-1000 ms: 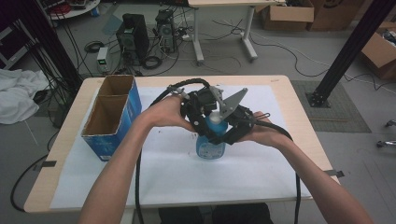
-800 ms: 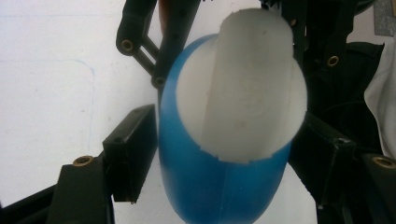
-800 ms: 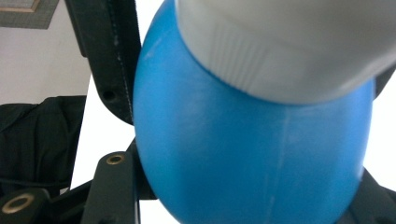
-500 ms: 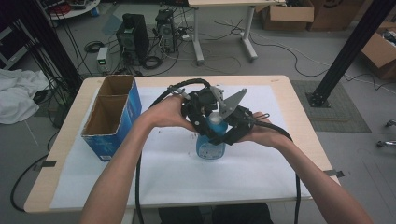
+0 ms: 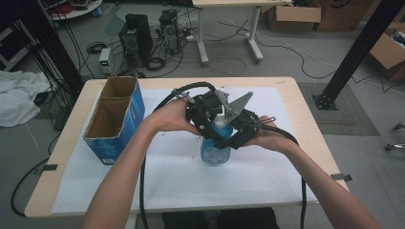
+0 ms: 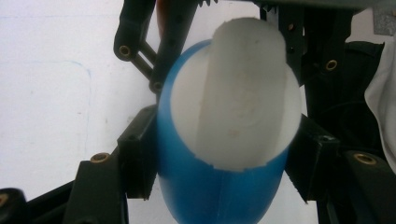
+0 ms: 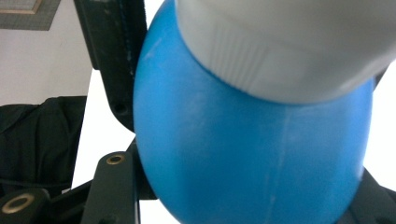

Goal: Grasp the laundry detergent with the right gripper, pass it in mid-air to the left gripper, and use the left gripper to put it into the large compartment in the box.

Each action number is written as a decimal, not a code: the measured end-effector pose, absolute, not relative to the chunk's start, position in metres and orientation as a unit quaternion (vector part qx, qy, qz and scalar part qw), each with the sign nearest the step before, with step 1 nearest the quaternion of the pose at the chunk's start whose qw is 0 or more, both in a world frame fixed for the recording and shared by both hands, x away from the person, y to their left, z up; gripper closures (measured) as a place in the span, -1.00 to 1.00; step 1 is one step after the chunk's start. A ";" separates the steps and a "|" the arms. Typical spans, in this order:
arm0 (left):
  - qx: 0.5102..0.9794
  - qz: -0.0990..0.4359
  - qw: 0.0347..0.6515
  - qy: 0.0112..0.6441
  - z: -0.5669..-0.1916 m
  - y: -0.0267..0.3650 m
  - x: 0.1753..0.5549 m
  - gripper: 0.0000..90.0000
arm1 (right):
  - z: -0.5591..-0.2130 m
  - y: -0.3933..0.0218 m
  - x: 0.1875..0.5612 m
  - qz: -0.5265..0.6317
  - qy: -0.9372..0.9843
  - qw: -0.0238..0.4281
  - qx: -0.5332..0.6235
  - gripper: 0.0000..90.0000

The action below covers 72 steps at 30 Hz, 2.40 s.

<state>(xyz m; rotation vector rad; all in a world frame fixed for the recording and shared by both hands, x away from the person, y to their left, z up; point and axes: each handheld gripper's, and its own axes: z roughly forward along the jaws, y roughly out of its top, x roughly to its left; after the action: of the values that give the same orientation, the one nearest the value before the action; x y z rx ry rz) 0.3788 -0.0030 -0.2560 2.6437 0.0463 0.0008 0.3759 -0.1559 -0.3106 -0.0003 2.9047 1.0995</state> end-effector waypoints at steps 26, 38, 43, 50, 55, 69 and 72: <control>0.968 0.016 0.248 0.018 -0.256 -0.006 0.374 -0.15 | -0.314 -0.159 0.375 0.369 0.929 0.015 0.003 -0.03; 0.969 0.022 0.247 0.017 -0.257 -0.008 0.373 -0.15 | -0.316 -0.164 0.376 0.381 0.924 0.009 0.008 -0.06; 0.969 0.023 0.246 0.018 -0.258 -0.009 0.373 -0.15 | -0.317 -0.164 0.376 0.382 0.924 0.008 0.009 -0.11; 0.970 0.026 0.243 0.018 -0.259 -0.009 0.372 -0.15 | -0.319 -0.164 0.376 0.375 0.927 0.008 0.009 -0.19; 0.970 0.027 0.242 0.019 -0.258 -0.007 0.372 -0.15 | -0.321 -0.165 0.377 0.375 0.927 0.008 0.015 -0.25; 0.969 0.024 0.243 0.040 -0.255 -0.002 0.375 -0.15 | -0.323 -0.170 0.380 0.363 0.931 0.024 0.033 -0.46; 0.970 0.024 0.239 0.045 -0.254 -0.001 0.375 -0.15 | -0.324 -0.172 0.381 0.361 0.931 0.028 0.043 -0.53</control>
<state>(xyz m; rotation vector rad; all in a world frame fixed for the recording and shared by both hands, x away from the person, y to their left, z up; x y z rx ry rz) 0.3751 -0.0007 -0.2539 2.6558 0.1243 0.0661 0.3813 -0.1719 -0.3239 0.1339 2.8736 1.1138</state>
